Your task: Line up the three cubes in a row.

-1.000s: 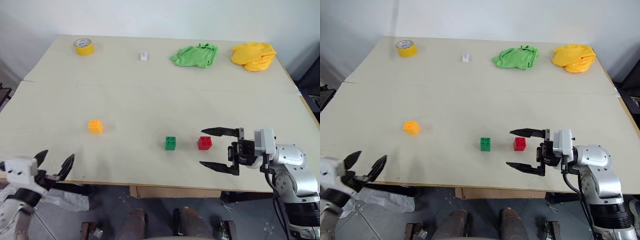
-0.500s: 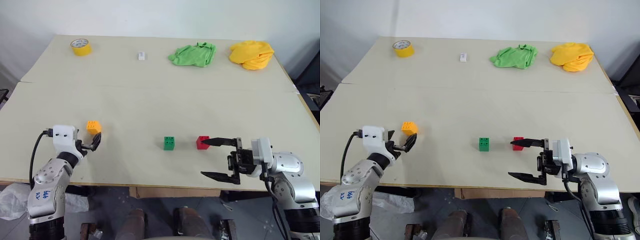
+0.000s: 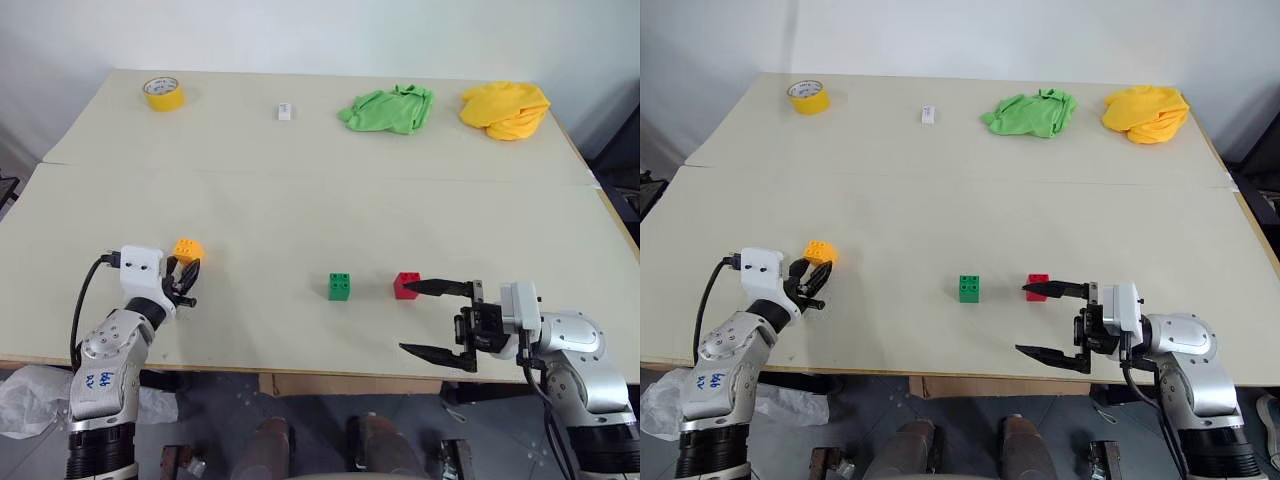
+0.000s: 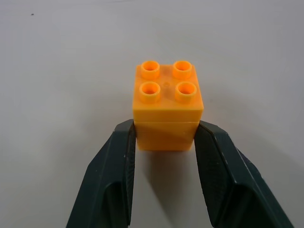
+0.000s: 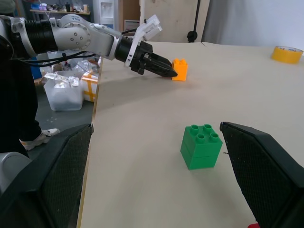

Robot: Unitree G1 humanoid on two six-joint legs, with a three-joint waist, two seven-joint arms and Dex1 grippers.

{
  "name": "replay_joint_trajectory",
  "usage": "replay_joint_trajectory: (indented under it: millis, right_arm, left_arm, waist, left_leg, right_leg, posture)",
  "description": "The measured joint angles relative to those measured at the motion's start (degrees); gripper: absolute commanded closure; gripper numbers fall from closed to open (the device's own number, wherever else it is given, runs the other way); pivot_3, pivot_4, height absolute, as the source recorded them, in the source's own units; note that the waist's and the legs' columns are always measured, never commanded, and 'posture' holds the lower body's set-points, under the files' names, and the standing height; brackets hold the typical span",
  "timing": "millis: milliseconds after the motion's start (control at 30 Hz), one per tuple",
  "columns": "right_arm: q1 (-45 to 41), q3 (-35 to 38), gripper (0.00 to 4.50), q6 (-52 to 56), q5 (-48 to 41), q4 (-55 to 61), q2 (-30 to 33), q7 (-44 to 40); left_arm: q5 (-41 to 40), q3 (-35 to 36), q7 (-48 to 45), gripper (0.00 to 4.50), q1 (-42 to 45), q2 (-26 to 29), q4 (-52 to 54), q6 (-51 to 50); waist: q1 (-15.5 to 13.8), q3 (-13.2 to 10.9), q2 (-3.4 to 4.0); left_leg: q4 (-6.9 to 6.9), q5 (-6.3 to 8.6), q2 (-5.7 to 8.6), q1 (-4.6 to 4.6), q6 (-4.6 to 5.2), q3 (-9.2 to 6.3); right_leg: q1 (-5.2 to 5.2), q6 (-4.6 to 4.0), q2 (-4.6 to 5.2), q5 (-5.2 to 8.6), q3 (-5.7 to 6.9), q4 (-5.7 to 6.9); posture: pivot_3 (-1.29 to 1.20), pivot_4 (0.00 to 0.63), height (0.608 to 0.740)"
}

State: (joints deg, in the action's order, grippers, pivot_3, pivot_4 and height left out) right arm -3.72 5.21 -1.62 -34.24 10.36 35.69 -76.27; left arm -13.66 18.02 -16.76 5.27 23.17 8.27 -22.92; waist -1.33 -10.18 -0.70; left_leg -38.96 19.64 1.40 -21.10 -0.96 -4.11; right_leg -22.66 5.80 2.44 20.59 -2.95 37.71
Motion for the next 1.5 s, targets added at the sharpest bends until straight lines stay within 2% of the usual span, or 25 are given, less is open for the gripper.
replay_joint_trajectory:
  millis: [100,300,433,600,767,900,1200,1500]
  right_arm:
    - [0.36,-0.01,0.0,0.98,0.01,1.63,0.1,1.1]
    - [0.62,0.52,0.0,2.92,-0.01,3.1,2.01,2.79]
    - [0.56,1.28,0.0,2.99,0.25,3.09,2.79,3.16]
    - [1.9,2.77,0.0,3.16,0.27,4.31,4.09,3.98]
    - [5.88,5.09,0.0,3.57,0.3,5.72,5.09,5.46]
    - [6.74,5.28,0.0,4.19,0.32,7.5,5.1,7.06]
    - [7.21,5.35,0.0,5.55,0.29,9.9,5.11,9.12]
    - [6.58,5.18,0.0,6.59,0.26,9.92,5.11,9.54]
  left_arm:
    - [-2.01,0.05,-5.38,3.05,0.13,1.95,-2.03,3.66]
    - [-11.97,-2.52,-37.49,3.05,3.62,17.78,-2.97,8.84]
    - [-9.71,-10.31,-54.44,3.05,14.44,23.24,-15.39,16.18]
    - [-1.58,-19.87,-68.03,3.05,27.59,22.39,-36.0,31.89]
    - [2.85,-23.36,-69.27,3.05,38.24,17.36,-54.89,42.4]
    - [4.66,-24.86,-69.28,3.05,41.66,13.16,-62.44,47.4]
    - [5.76,-25.3,-69.29,3.05,45.02,10.57,-69.0,51.11]
    - [3.37,-28.21,-69.31,3.05,44.88,8.78,-67.17,49.02]
  waist:
    - [-0.01,0.0,0.0]
    - [0.09,-0.01,0.07]
    - [-0.07,-0.01,0.25]
    - [0.2,-0.01,0.25]
    - [0.11,-0.02,0.23]
    - [0.16,-0.05,0.18]
    - [-0.15,-0.03,0.17]
    - [-0.11,-0.03,0.16]
  left_leg:
    - [0.0,0.0,0.0,-0.01,0.0,0.0]
    - [0.07,-0.02,-0.01,-0.01,-0.04,-0.01]
    - [0.09,-0.04,0.03,-0.01,-0.01,-0.05]
    - [0.11,-0.03,0.04,-0.16,0.01,-0.02]
    - [-0.02,0.03,0.08,-0.24,0.12,0.04]
    - [-0.11,0.03,0.09,-0.25,0.16,0.07]
    - [-0.16,-0.03,0.13,-0.2,0.17,0.05]
    - [-0.16,-0.04,0.13,-0.2,0.18,0.04]
  right_leg:
    - [0.0,0.0,0.0,0.0,0.0,-0.01]
    - [0.02,-0.04,0.04,0.0,0.02,-0.12]
    - [0.07,-0.04,0.07,0.0,0.1,-0.19]
    - [-0.12,-0.03,0.01,0.0,0.15,-0.17]
    - [-0.21,-0.03,0.06,0.0,0.23,-0.05]
    - [-0.21,0.0,0.07,-0.01,0.2,0.01]
    - [-0.16,0.01,0.1,-0.01,0.21,0.12]
    - [-0.16,0.02,0.11,-0.02,0.21,0.13]
  posture:
    - [0.0,0.15,0.74]
    - [0.0,0.15,0.74]
    - [0.0,0.15,0.74]
    - [0.0,0.15,0.74]
    - [0.0,0.15,0.74]
    - [0.0,0.15,0.74]
    - [0.0,0.15,0.74]
    - [0.0,0.15,0.74]
